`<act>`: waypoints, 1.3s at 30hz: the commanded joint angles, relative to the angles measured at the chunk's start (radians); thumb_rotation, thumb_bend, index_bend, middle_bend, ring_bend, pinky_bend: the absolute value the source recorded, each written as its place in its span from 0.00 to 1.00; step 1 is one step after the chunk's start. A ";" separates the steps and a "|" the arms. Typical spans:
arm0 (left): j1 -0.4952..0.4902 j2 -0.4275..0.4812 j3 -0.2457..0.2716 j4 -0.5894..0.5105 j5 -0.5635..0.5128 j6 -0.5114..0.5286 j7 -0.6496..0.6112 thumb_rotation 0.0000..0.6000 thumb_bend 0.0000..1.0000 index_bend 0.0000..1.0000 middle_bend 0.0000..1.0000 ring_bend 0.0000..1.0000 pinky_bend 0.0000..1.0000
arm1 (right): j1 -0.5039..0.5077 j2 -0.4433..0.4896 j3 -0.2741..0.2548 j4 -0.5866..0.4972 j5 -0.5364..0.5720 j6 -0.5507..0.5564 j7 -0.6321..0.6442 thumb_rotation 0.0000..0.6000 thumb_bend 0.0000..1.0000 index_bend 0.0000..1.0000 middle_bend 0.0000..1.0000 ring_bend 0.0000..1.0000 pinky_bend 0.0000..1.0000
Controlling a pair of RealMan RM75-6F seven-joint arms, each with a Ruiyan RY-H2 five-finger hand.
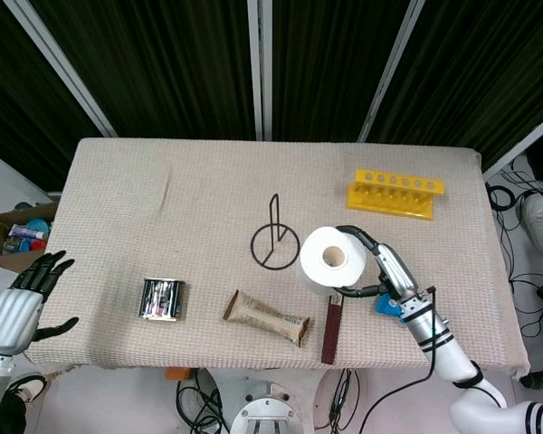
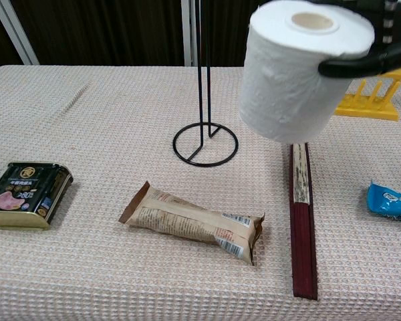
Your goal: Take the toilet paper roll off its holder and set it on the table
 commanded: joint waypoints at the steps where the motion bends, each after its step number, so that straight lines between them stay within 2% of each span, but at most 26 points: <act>1: 0.000 0.001 -0.001 0.001 -0.001 0.001 -0.003 1.00 0.11 0.13 0.07 0.06 0.22 | 0.032 -0.079 -0.029 0.071 0.022 -0.054 -0.014 1.00 0.31 0.60 0.54 0.39 0.49; 8: 0.002 0.002 -0.002 0.008 -0.004 0.005 -0.014 1.00 0.11 0.13 0.07 0.06 0.22 | 0.066 -0.202 -0.038 0.208 0.060 -0.089 -0.053 1.00 0.31 0.59 0.52 0.39 0.48; 11: 0.004 0.003 -0.004 0.010 -0.007 0.011 -0.021 1.00 0.11 0.13 0.07 0.06 0.22 | 0.072 -0.233 -0.047 0.267 0.039 -0.073 -0.097 1.00 0.30 0.56 0.49 0.33 0.44; 13: 0.005 0.004 -0.006 0.012 -0.009 0.014 -0.026 1.00 0.11 0.13 0.07 0.06 0.22 | 0.075 -0.248 -0.052 0.288 0.028 -0.068 -0.090 1.00 0.29 0.46 0.40 0.25 0.37; 14: 0.005 0.005 -0.006 0.013 -0.009 0.013 -0.027 1.00 0.11 0.13 0.07 0.06 0.22 | 0.079 -0.247 -0.057 0.291 0.026 -0.077 -0.080 1.00 0.24 0.32 0.30 0.16 0.29; 16: 0.004 0.005 -0.006 0.015 -0.012 0.009 -0.029 1.00 0.11 0.13 0.07 0.06 0.22 | 0.092 -0.232 -0.067 0.288 0.023 -0.109 -0.056 1.00 0.12 0.10 0.12 0.04 0.14; 18: 0.003 0.005 -0.006 0.016 -0.015 0.006 -0.029 1.00 0.11 0.13 0.07 0.06 0.22 | 0.097 -0.215 -0.072 0.283 0.019 -0.122 -0.029 1.00 0.01 0.00 0.01 0.00 0.04; 23: 0.005 0.005 -0.007 0.016 -0.015 0.009 -0.029 1.00 0.11 0.13 0.07 0.06 0.22 | 0.080 -0.171 -0.080 0.261 -0.003 -0.080 -0.012 1.00 0.00 0.00 0.00 0.00 0.00; 26: 0.005 0.005 -0.006 0.013 -0.012 0.010 -0.026 1.00 0.11 0.13 0.07 0.06 0.22 | 0.049 -0.109 -0.095 0.219 -0.047 -0.005 -0.038 1.00 0.00 0.00 0.00 0.00 0.00; 29: 0.006 0.005 -0.006 0.010 -0.011 0.013 -0.023 1.00 0.11 0.13 0.07 0.06 0.22 | -0.011 -0.016 -0.129 0.174 -0.113 0.111 -0.111 1.00 0.00 0.00 0.00 0.00 0.00; 33: 0.002 0.004 -0.007 0.007 -0.011 0.006 -0.020 1.00 0.11 0.13 0.07 0.06 0.22 | -0.137 0.097 -0.183 0.154 -0.143 0.278 -0.294 1.00 0.00 0.00 0.00 0.00 0.00; 39: -0.002 0.002 -0.008 0.007 -0.018 -0.004 -0.014 1.00 0.11 0.13 0.07 0.06 0.22 | -0.309 0.126 -0.230 0.235 -0.095 0.451 -0.424 1.00 0.02 0.00 0.00 0.00 0.00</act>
